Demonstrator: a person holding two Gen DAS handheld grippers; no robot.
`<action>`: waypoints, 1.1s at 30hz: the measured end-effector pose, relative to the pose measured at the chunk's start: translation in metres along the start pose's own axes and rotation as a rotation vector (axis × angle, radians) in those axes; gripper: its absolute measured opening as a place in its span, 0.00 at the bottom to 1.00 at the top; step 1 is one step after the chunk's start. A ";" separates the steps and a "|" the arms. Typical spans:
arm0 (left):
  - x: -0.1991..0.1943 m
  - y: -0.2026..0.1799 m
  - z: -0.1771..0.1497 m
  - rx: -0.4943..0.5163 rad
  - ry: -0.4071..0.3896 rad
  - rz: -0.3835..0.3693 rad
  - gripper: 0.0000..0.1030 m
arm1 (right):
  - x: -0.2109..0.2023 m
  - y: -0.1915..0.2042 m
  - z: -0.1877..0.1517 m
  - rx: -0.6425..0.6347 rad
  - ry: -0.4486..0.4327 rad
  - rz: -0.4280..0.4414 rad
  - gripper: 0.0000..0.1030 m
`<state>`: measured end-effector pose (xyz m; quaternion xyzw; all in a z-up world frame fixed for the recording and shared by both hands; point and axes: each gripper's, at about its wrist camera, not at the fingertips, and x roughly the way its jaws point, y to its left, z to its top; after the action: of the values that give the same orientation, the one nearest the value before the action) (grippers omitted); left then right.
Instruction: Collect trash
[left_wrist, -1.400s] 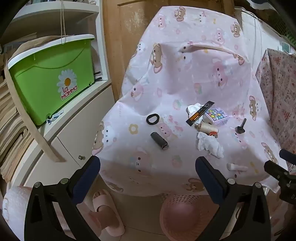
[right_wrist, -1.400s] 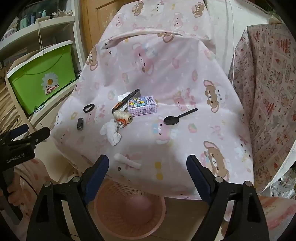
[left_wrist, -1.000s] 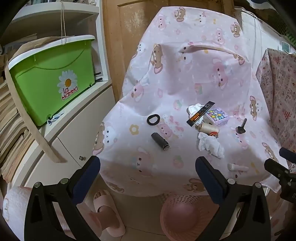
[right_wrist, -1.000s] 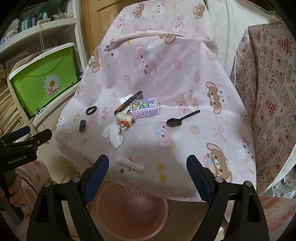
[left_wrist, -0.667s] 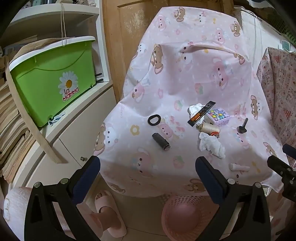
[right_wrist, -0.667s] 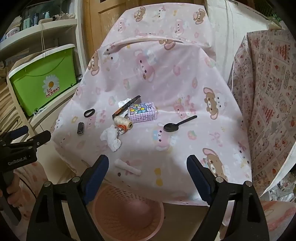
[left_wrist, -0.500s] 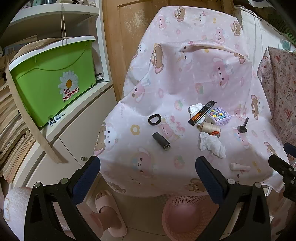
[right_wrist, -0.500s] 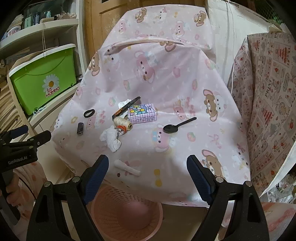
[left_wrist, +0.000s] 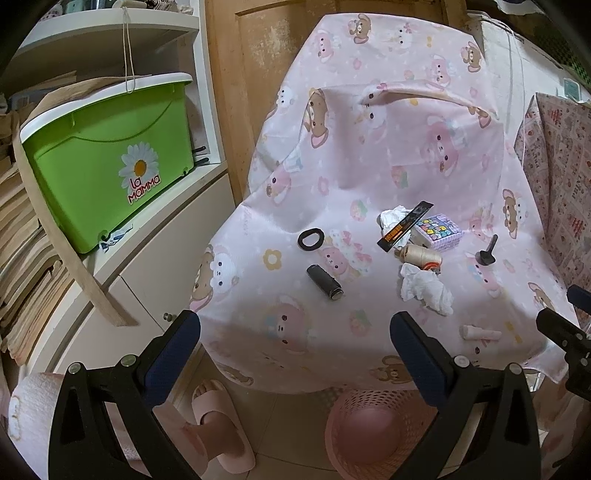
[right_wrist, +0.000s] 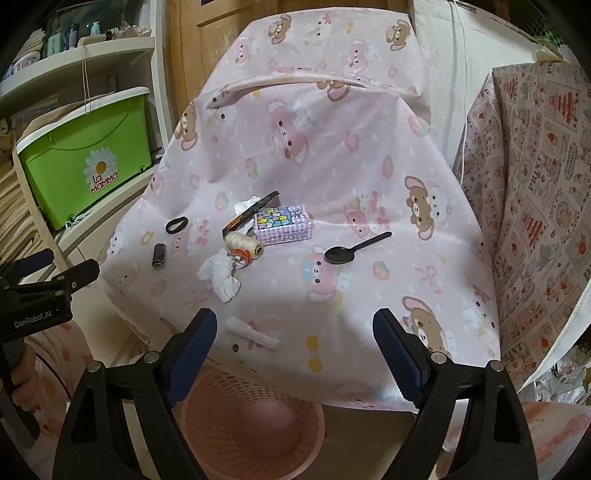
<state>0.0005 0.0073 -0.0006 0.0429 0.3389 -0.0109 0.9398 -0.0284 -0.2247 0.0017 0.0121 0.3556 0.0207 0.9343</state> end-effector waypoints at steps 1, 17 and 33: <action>-0.001 0.001 0.000 0.000 0.000 0.001 0.99 | 0.000 0.000 0.000 0.000 0.001 0.000 0.85; 0.002 0.013 0.001 -0.014 -0.011 -0.013 0.99 | 0.001 -0.001 -0.001 0.006 0.008 -0.007 0.85; 0.004 -0.001 -0.002 -0.002 0.009 0.002 0.99 | 0.007 0.001 -0.001 -0.014 0.029 -0.008 0.85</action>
<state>0.0026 0.0067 -0.0044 0.0424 0.3432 -0.0094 0.9383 -0.0240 -0.2234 -0.0036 0.0039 0.3692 0.0194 0.9292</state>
